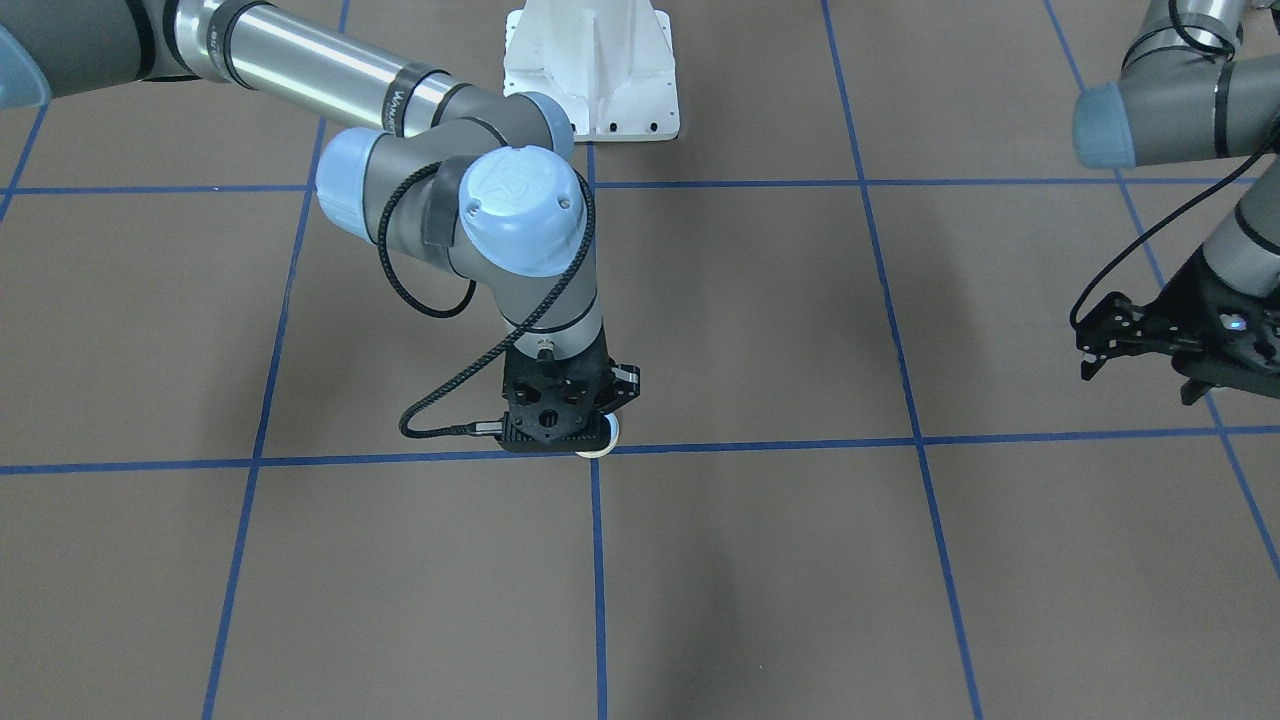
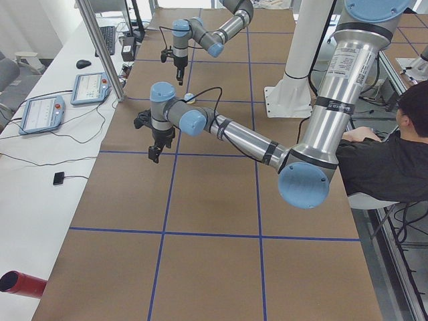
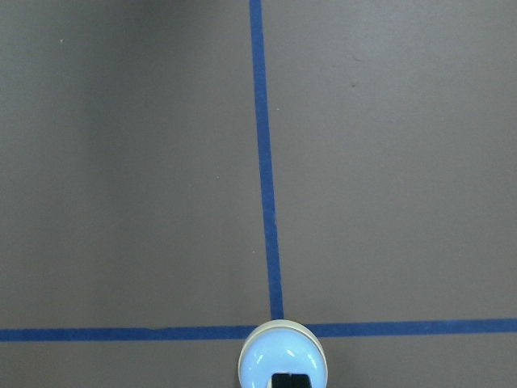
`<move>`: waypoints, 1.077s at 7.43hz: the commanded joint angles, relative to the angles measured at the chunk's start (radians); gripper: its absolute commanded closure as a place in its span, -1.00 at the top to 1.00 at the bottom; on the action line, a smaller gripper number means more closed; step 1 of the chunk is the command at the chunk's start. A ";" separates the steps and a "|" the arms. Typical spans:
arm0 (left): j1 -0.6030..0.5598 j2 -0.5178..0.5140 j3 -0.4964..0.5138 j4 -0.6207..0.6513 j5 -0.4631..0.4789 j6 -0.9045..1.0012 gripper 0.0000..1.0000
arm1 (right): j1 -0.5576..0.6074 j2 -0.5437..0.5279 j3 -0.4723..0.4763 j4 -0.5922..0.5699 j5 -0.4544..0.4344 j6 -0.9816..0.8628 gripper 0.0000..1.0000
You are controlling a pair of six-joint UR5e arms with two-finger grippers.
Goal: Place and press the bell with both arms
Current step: 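Lower the right gripper onto the bell's top button and press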
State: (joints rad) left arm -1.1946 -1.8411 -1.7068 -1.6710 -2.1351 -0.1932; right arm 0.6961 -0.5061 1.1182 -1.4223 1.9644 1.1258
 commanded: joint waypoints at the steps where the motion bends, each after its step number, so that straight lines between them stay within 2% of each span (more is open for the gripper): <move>1: -0.005 0.006 0.000 0.000 -0.002 0.009 0.99 | -0.020 0.014 -0.050 0.013 -0.010 0.000 -1.00; 8: -0.003 0.006 0.001 -0.001 0.000 0.009 0.99 | -0.041 0.001 -0.086 0.013 -0.010 0.000 -1.00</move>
State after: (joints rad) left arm -1.1988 -1.8346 -1.7058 -1.6719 -2.1353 -0.1841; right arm 0.6560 -0.5014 1.0368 -1.4097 1.9543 1.1259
